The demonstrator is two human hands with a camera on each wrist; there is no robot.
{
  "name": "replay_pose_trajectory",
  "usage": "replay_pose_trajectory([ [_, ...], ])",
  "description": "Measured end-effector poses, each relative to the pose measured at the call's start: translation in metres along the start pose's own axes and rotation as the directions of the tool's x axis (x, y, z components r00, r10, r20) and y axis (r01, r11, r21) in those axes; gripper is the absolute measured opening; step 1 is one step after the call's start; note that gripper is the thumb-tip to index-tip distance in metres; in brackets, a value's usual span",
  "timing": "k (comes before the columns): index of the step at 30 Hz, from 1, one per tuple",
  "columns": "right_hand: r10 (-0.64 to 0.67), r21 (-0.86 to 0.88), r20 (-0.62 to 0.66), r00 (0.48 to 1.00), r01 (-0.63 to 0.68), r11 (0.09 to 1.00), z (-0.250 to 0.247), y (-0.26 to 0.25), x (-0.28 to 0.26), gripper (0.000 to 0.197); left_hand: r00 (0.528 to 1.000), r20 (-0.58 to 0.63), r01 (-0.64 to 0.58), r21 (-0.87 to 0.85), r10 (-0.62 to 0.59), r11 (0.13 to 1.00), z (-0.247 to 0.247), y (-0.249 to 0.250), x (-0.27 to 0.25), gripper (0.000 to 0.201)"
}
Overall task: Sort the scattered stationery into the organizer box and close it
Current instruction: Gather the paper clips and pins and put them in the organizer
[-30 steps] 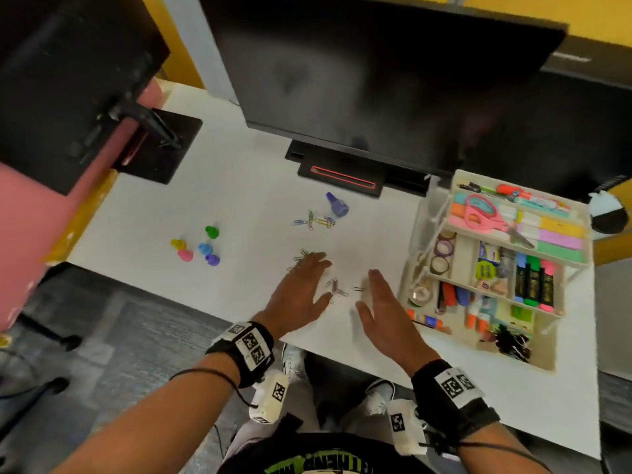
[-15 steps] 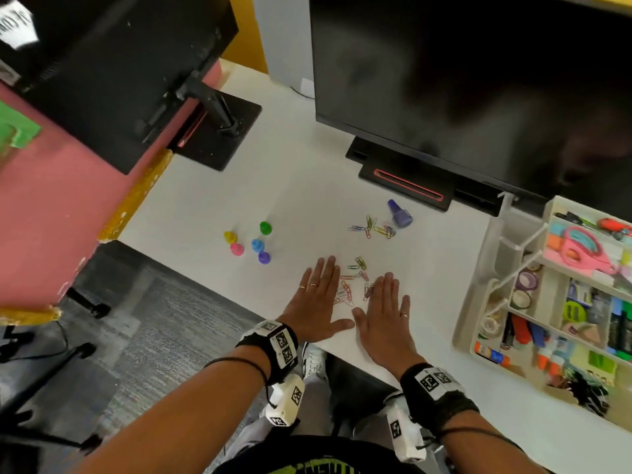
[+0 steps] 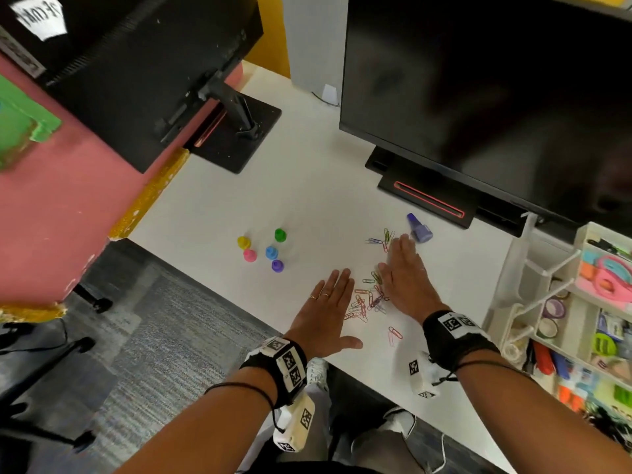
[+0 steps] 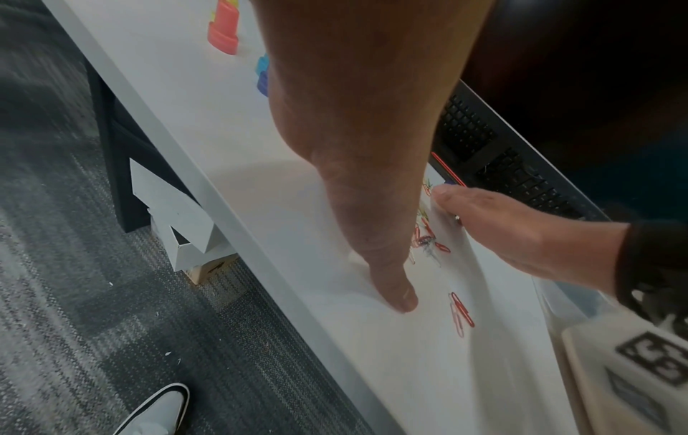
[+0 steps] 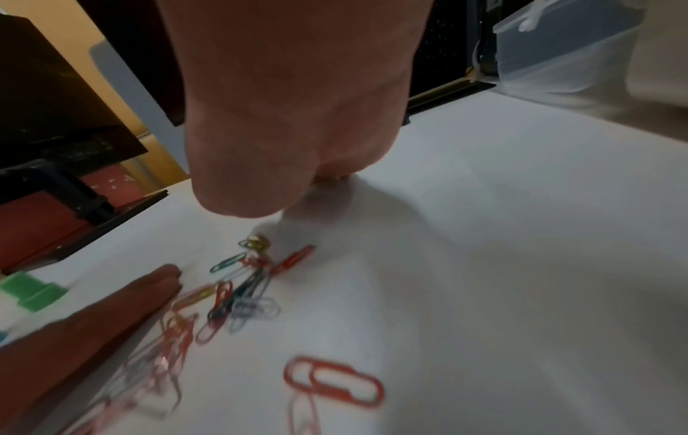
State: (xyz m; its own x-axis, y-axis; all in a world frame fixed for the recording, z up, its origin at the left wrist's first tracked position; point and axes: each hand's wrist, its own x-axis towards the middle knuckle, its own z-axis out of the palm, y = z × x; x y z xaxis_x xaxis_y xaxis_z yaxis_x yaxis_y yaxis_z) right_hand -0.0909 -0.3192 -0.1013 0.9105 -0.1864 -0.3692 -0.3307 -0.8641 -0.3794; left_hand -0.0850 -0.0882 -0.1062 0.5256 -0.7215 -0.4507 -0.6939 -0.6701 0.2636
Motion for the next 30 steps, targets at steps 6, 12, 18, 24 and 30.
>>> replay_pose_trajectory([
  [6, -0.125, -0.055, 0.0, 0.992, 0.124, 0.991, 0.013, -0.009, -0.041, 0.061, 1.0, -0.006, 0.006, -0.009, -0.006, 1.0, 0.001, -0.001, 0.0, 0.128],
  [12, -0.143, 0.087, -0.084, 0.986, 0.15, 0.985, -0.013, -0.015, 0.011, 0.058, 1.0, 0.008, 0.021, -0.016, -0.021, 1.0, -0.001, 0.002, 0.001, 0.128],
  [18, -0.164, 0.01, 0.075, 0.984, 0.163, 0.987, -0.01, -0.009, 0.011, 0.058, 1.0, -0.01, 0.026, -0.037, -0.026, 0.999, 0.001, 0.004, 0.002, 0.128],
  [24, -0.264, -0.055, 0.086, 0.961, 0.269, 0.962, 0.023, 0.007, -0.058, 0.061, 0.998, -0.062, 0.013, -0.076, -0.018, 0.997, 0.005, 0.002, 0.002, 0.13],
  [30, -0.387, 0.069, -0.022, 0.922, 0.387, 0.919, 0.028, 0.018, -0.082, 0.054, 0.987, -0.146, 0.039, -0.221, -0.073, 0.974, -0.013, -0.008, 0.012, 0.137],
])
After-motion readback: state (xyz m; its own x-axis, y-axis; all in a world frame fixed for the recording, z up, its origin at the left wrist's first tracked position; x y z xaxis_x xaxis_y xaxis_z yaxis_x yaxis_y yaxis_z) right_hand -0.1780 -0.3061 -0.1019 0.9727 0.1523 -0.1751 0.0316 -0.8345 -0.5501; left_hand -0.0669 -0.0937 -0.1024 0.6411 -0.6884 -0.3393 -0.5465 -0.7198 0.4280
